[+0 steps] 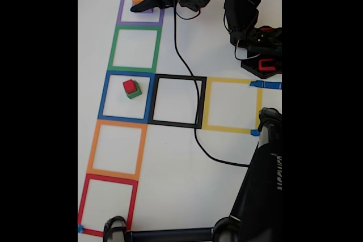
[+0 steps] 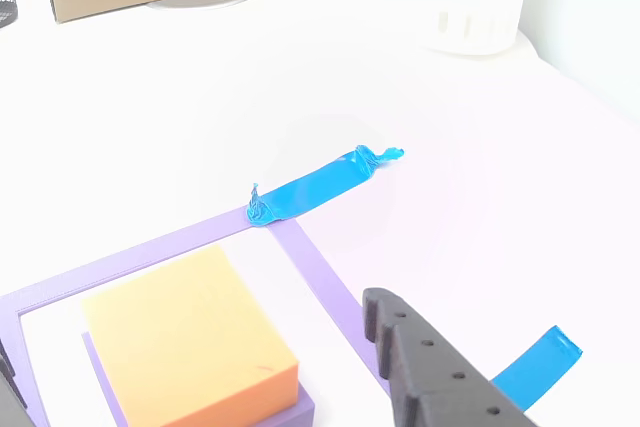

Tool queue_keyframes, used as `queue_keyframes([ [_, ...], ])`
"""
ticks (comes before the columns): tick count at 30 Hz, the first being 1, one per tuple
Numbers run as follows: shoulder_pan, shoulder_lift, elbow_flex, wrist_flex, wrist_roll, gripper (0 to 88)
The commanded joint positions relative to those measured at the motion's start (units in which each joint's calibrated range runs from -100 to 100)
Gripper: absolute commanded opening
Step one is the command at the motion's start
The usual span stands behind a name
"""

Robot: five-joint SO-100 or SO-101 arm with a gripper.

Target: Tower of hanoi

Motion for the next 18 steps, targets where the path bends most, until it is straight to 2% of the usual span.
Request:
queue_keyframes([
  [1,-0.5,1.0,-2.4,-2.9,0.5,44.2],
  [18,-4.2,4.2,-1.7,-6.9,0.5,40.1],
])
